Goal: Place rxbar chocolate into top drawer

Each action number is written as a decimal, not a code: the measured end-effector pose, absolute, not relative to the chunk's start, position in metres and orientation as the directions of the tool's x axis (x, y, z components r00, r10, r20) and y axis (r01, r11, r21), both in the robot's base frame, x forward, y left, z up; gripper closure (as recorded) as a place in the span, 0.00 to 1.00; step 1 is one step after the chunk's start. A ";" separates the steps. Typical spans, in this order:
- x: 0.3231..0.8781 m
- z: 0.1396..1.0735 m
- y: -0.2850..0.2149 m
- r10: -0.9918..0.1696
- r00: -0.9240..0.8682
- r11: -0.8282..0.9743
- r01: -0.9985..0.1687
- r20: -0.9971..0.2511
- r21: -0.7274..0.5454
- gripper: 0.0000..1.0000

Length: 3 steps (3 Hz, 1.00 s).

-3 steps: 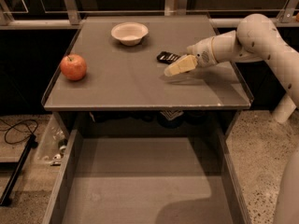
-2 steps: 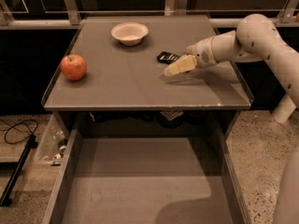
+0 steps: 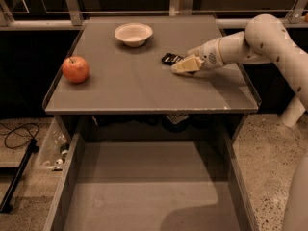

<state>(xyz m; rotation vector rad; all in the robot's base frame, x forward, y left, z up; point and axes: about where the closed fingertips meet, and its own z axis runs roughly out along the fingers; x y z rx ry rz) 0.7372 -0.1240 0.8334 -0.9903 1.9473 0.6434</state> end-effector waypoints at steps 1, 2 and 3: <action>0.737 0.833 -0.124 -0.398 -0.337 0.557 -0.828 -0.853 0.068 0.65; 0.737 0.833 -0.124 -0.398 -0.337 0.557 -0.828 -0.853 0.068 0.87; 0.737 0.833 -0.124 -0.399 -0.338 0.556 -0.828 -0.853 0.068 1.00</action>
Offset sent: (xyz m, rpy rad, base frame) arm 0.0000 0.0000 0.0000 0.0000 0.0000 0.0000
